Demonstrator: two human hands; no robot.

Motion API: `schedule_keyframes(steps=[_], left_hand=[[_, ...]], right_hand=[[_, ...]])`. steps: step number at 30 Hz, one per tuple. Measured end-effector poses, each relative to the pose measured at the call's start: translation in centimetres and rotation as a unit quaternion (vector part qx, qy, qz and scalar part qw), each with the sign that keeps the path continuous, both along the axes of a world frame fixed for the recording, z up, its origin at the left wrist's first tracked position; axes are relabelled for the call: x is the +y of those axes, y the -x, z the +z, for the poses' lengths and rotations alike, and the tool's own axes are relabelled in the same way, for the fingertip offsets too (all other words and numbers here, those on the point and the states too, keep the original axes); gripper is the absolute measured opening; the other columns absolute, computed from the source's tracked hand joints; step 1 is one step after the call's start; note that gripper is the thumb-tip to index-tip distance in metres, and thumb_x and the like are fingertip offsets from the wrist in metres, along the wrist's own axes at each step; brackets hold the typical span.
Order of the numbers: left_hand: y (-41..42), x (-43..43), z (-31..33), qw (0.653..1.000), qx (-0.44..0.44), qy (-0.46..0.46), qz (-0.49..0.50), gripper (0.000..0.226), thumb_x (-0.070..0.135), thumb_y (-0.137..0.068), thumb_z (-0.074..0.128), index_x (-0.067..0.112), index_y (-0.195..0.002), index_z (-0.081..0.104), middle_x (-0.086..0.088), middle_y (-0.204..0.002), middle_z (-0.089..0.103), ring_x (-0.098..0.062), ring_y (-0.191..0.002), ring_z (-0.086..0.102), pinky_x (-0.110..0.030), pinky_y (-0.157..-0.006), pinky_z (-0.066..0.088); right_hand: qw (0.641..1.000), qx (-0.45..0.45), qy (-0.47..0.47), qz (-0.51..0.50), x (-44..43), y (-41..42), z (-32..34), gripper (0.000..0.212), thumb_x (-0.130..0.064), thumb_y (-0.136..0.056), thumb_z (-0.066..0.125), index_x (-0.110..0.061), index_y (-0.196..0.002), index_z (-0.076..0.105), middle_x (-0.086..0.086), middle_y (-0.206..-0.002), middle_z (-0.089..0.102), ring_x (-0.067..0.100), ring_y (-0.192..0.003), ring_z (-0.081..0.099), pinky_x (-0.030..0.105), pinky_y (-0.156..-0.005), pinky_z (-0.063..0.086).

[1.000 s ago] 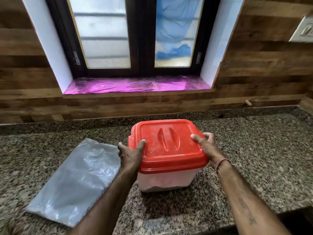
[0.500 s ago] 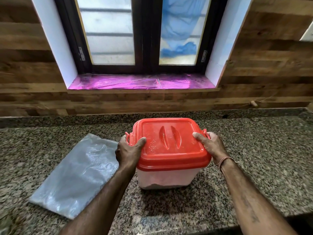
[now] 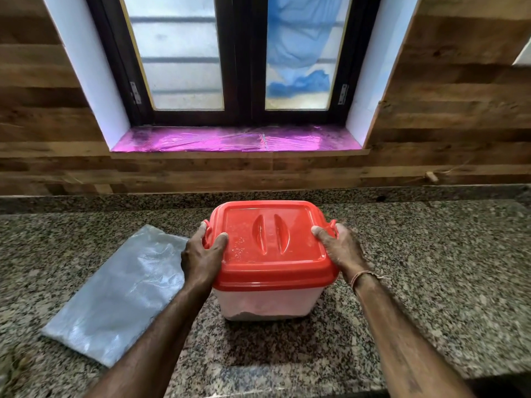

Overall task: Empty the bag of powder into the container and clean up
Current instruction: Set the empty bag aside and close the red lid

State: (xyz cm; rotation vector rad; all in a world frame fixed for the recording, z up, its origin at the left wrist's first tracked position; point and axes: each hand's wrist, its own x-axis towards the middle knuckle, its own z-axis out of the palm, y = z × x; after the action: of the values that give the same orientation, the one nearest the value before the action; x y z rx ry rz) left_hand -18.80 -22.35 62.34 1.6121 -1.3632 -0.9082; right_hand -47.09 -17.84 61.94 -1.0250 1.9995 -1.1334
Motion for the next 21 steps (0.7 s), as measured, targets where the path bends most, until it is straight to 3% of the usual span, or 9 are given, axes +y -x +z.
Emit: schedule_keyframes(steps=[3,7,8,11,12,14,16,18,21], left_hand=[[0.1,0.0,-0.2,1.0,0.003,0.001,0.005,0.068,0.042,-0.093,0.068,0.02,-0.153,0.045,-0.012,-0.147,0.057,-0.029,-0.129,0.058,-0.046,-0.109,0.047],[0.3,-0.1,-0.6,1.0,-0.001,0.005,0.007,0.068,0.044,-0.095,0.066,0.021,-0.154,0.042,-0.013,-0.149,0.055,-0.031,-0.13,0.057,-0.049,-0.109,0.047],[0.3,-0.1,-0.8,1.0,0.0,0.007,0.007,0.068,0.045,-0.095,0.065,0.021,-0.155,0.041,-0.013,-0.149,0.055,-0.031,-0.13,0.057,-0.049,-0.109,0.047],[0.7,0.1,-0.7,1.0,0.02,0.01,0.014,0.068,0.047,-0.095,0.064,0.025,-0.155,0.04,-0.011,-0.148,0.055,-0.03,-0.128,0.058,-0.05,-0.106,0.049],[0.7,0.2,-0.9,0.999,0.036,0.005,0.02,0.071,0.05,-0.093,0.065,0.027,-0.156,0.039,-0.01,-0.147,0.056,-0.03,-0.125,0.06,-0.05,-0.103,0.051],[0.8,0.5,-1.2,0.996,0.078,-0.021,0.035,0.084,0.063,-0.081,0.069,0.026,-0.152,0.042,-0.01,-0.136,0.063,-0.03,-0.111,0.067,-0.052,-0.093,0.058],[0.7,0.4,-1.4,0.991,0.108,-0.049,0.057,0.095,0.074,-0.064,0.071,0.017,-0.138,0.052,-0.009,-0.116,0.07,-0.029,-0.094,0.072,-0.052,-0.082,0.062],[0.7,-0.2,-1.2,0.988,0.123,-0.057,0.07,0.085,0.068,-0.063,0.075,0.014,-0.127,0.06,-0.007,-0.101,0.073,-0.028,-0.086,0.073,-0.051,-0.078,0.063],[1.4,-1.8,-1.0,0.985,0.145,-0.049,0.084,0.068,0.054,-0.073,0.08,0.014,-0.126,0.066,-0.005,-0.096,0.074,-0.025,-0.083,0.073,-0.047,-0.078,0.063]], right_hand=[[1.0,-0.005,-0.003,0.0,-0.1,0.0,0.0,0.085,-0.055,-0.093,0.062,-0.013,-0.158,0.028,0.018,-0.148,0.052,0.033,-0.121,0.062,0.042,-0.091,0.055],[0.994,0.103,-0.032,0.017,0.0,-1.1,0.3,0.063,-0.05,-0.103,0.045,-0.017,-0.156,0.033,0.01,-0.123,0.066,0.02,-0.088,0.067,0.027,-0.066,0.054],[0.992,0.12,-0.032,0.021,0.0,-1.2,0.2,0.062,-0.048,-0.105,0.042,-0.017,-0.158,0.029,0.012,-0.129,0.064,0.021,-0.091,0.066,0.026,-0.064,0.052],[0.993,0.117,-0.006,0.034,0.2,-1.1,-0.1,0.069,-0.045,-0.105,0.039,-0.024,-0.163,0.01,0.009,-0.158,0.042,0.027,-0.12,0.062,0.035,-0.082,0.058],[0.995,0.09,0.01,0.029,0.5,-1.2,-0.1,0.071,-0.045,-0.104,0.043,-0.027,-0.163,0.009,0.004,-0.156,0.043,0.025,-0.115,0.064,0.036,-0.079,0.06],[1.0,0.001,0.026,-0.006,1.2,-1.4,-0.4,0.07,-0.044,-0.1,0.055,-0.022,-0.158,0.026,-0.002,-0.137,0.055,0.019,-0.091,0.069,0.037,-0.068,0.061],[0.998,-0.046,0.03,-0.035,1.4,-1.6,-0.7,0.055,-0.046,-0.094,0.064,-0.015,-0.137,0.049,0.005,-0.111,0.07,0.024,-0.082,0.073,0.047,-0.071,0.064],[0.997,-0.051,0.04,-0.041,1.0,-1.5,-0.6,0.042,-0.044,-0.092,0.067,-0.015,-0.121,0.057,0.004,-0.093,0.07,0.024,-0.078,0.073,0.042,-0.066,0.063],[0.996,-0.053,0.06,-0.025,-1.1,-0.8,-0.1,0.03,-0.04,-0.093,0.068,-0.02,-0.113,0.059,-0.001,-0.087,0.068,0.019,-0.076,0.07,0.03,-0.062,0.057]])
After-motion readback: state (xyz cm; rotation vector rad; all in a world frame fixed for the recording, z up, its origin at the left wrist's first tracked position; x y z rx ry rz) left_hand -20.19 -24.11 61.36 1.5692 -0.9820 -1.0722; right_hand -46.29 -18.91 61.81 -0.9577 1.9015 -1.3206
